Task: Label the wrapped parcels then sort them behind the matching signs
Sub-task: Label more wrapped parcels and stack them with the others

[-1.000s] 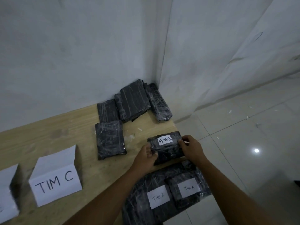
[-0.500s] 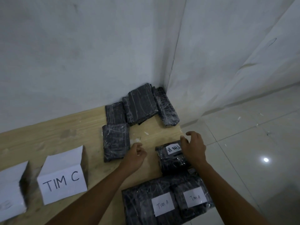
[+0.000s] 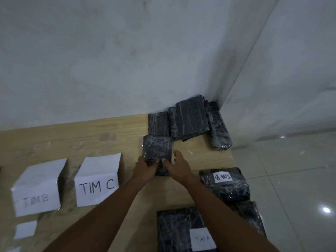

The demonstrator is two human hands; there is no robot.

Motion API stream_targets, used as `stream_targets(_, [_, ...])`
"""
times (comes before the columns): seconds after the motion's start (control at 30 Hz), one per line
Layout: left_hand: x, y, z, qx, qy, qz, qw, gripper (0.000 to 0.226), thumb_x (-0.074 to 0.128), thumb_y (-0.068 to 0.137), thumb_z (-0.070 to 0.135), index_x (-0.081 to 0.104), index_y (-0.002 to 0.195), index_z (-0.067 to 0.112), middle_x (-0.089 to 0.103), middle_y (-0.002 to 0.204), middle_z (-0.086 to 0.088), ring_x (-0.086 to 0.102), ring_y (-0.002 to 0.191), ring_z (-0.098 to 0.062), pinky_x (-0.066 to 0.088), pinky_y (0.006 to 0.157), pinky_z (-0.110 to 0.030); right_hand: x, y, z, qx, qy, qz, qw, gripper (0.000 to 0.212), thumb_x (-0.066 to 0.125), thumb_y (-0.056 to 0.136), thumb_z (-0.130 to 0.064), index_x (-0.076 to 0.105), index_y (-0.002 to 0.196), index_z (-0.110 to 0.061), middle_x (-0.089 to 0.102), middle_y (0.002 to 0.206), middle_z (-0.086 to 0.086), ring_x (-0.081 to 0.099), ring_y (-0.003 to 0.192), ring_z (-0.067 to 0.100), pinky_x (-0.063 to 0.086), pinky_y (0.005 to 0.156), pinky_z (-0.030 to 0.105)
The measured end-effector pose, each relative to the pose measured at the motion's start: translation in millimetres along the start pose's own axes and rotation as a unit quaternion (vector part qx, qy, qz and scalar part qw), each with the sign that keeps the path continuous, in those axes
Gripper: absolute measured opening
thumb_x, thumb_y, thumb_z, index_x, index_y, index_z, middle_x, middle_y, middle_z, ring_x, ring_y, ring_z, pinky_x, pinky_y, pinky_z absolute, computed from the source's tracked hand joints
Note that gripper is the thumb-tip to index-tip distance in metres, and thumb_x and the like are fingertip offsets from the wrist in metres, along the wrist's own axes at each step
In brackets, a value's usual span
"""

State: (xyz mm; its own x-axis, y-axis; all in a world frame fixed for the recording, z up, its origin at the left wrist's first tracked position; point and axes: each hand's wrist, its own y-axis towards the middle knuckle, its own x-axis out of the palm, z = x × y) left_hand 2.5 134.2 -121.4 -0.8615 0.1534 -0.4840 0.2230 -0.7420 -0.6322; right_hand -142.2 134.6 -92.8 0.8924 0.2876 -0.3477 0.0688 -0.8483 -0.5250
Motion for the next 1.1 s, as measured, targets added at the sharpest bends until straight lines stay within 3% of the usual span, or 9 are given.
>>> stream_targets(0.07, [0, 4, -6, -0.007, -0.023, -0.03, 0.999, 0.075, 0.061, 0.087, 0.049, 0.026, 0.144, 0.014, 0.049, 0.138, -0.008, 0.056, 0.114, -0.029, 0.046, 0.078, -0.032, 13, 2, 1, 0.022, 0.022, -0.022, 0.999, 0.062, 0.054, 0.094, -0.044, 0.031, 0.144, -0.016, 0.049, 0.141, 0.003, 0.052, 0.123, 0.026, 0.045, 0.094, 0.033])
stream_targets(0.23, [-6, 4, -16, 0.029, -0.079, -0.007, 0.996, 0.087, 0.063, 0.069, 0.074, 0.041, 0.135, 0.021, 0.055, 0.131, -0.005, 0.059, 0.11, -0.022, 0.052, 0.094, -0.039, 23, -1, 4, 0.041, 0.058, 0.03, 0.997, 0.059, 0.044, 0.095, -0.052, 0.037, 0.137, -0.01, 0.056, 0.129, 0.007, 0.057, 0.106, 0.022, 0.045, 0.082, 0.031])
stream_targets(0.33, [-15, -3, -20, 0.033, -0.053, 0.008, 0.998, 0.098, 0.054, 0.063, 0.085, 0.038, 0.137, 0.023, 0.045, 0.136, -0.006, 0.054, 0.116, -0.026, 0.048, 0.097, -0.039, 25, -7, 3, 0.03, 0.094, 0.066, 0.993, 0.055, 0.043, 0.096, -0.05, 0.041, 0.131, -0.008, 0.058, 0.121, 0.007, 0.054, 0.098, 0.017, 0.044, 0.083, 0.029])
stream_targets(0.43, [-26, -8, -29, 0.055, -0.041, 0.01, 0.998, 0.089, 0.051, 0.067, 0.084, 0.046, 0.133, 0.025, 0.051, 0.129, -0.005, 0.057, 0.111, -0.024, 0.051, 0.092, -0.037, 30, -17, 4, 0.05, 0.131, 0.046, 0.989, 0.07, 0.037, 0.088, -0.067, 0.037, 0.137, -0.018, 0.054, 0.13, 0.006, 0.056, 0.112, 0.024, 0.051, 0.095, 0.043])
stream_targets(0.53, [-43, -16, -46, 0.099, -0.05, 0.016, 0.994, 0.075, 0.049, 0.065, 0.087, 0.059, 0.114, 0.031, 0.063, 0.111, 0.0, 0.063, 0.099, -0.015, 0.054, 0.088, -0.035, 35, -32, 6, 0.07, 0.153, 0.01, 0.986, 0.064, 0.032, 0.085, -0.074, 0.043, 0.128, -0.028, 0.054, 0.128, 0.004, 0.058, 0.113, 0.026, 0.055, 0.088, 0.049])
stream_targets(0.63, [-67, -38, -66, 0.141, -0.069, 0.003, 0.988, 0.049, 0.056, 0.079, 0.069, 0.061, 0.103, 0.026, 0.068, 0.096, 0.005, 0.065, 0.088, -0.006, 0.053, 0.073, -0.022, 49, -51, 9, 0.069, 0.144, 0.016, 0.987, 0.073, 0.027, 0.078, -0.083, 0.047, 0.125, -0.03, 0.058, 0.126, 0.005, 0.062, 0.106, 0.025, 0.059, 0.078, 0.047])
stream_targets(0.77, [-102, -60, -111, 0.149, -0.063, -0.006, 0.987, 0.046, 0.059, 0.082, 0.06, 0.058, 0.11, 0.025, 0.065, 0.102, 0.003, 0.065, 0.093, -0.011, 0.055, 0.08, -0.032, 84, -84, 3, 0.074, 0.144, 0.0, 0.987, 0.066, 0.024, 0.086, -0.075, 0.049, 0.125, -0.028, 0.063, 0.114, 0.007, 0.067, 0.093, 0.022, 0.06, 0.066, 0.037])
stream_targets(0.93, [-146, -86, -167, 0.129, -0.079, -0.04, 0.988, 0.039, 0.067, 0.083, 0.046, 0.054, 0.11, 0.021, 0.06, 0.1, 0.002, 0.062, 0.091, -0.011, 0.055, 0.072, -0.027, 141, -113, 8, 0.073, 0.119, 0.013, 0.99, 0.076, 0.032, 0.082, -0.073, 0.062, 0.117, -0.013, 0.067, 0.11, 0.008, 0.067, 0.094, 0.022, 0.059, 0.064, 0.033])
stream_targets(1.1, [-180, -96, -226, 0.11, -0.068, -0.101, 0.987, 0.052, 0.079, 0.073, 0.042, 0.053, 0.114, 0.024, 0.058, 0.111, 0.006, 0.058, 0.1, -0.009, 0.054, 0.079, -0.026, 197, -135, 22, 0.087, 0.146, 0.017, 0.985, 0.051, 0.055, 0.091, -0.046, 0.041, 0.127, -0.012, 0.061, 0.111, 0.009, 0.068, 0.088, 0.019, 0.059, 0.063, 0.033])
